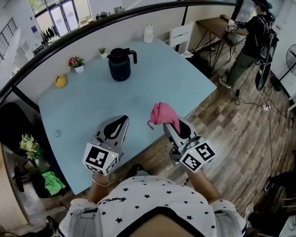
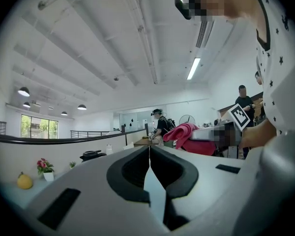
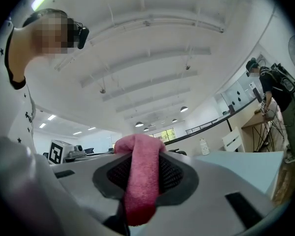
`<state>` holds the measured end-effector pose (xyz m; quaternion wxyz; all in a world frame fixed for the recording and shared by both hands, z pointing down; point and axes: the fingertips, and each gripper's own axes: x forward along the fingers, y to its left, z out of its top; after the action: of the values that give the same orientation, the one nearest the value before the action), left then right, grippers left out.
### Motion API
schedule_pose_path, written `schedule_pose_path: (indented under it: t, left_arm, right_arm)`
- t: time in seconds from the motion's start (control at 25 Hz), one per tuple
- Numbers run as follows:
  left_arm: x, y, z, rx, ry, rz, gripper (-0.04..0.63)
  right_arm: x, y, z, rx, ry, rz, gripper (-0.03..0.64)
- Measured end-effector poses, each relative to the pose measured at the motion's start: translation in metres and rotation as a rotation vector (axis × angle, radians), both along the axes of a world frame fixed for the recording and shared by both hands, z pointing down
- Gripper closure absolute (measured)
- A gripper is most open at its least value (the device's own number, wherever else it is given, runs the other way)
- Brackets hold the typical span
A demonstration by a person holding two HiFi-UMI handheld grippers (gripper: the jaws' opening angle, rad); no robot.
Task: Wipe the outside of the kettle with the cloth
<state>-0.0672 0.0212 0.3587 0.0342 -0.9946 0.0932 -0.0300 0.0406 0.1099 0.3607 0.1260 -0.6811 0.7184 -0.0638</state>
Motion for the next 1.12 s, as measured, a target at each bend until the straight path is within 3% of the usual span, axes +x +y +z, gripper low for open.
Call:
schedule_pose_path:
  t: [0.44,0.8,1.12]
  left_arm:
    - [-0.030,-0.077,0.012,-0.023,-0.007,-0.175,0.566]
    - [-0.045,-0.115,0.015,-0.028,-0.015,-0.446,0.566]
    - [-0.006,-0.126,0.015,-0.042,-0.017,-0.619,0.566]
  right_arm:
    - [-0.010,-0.098,0.011,-0.029,-0.017,-0.169,0.514]
    - [-0.002,-0.180,0.015,-0.029,-0.037,-0.414,0.514]
    - [0.045,-0.218,0.012,-0.031,-0.026,-0.577,0.514]
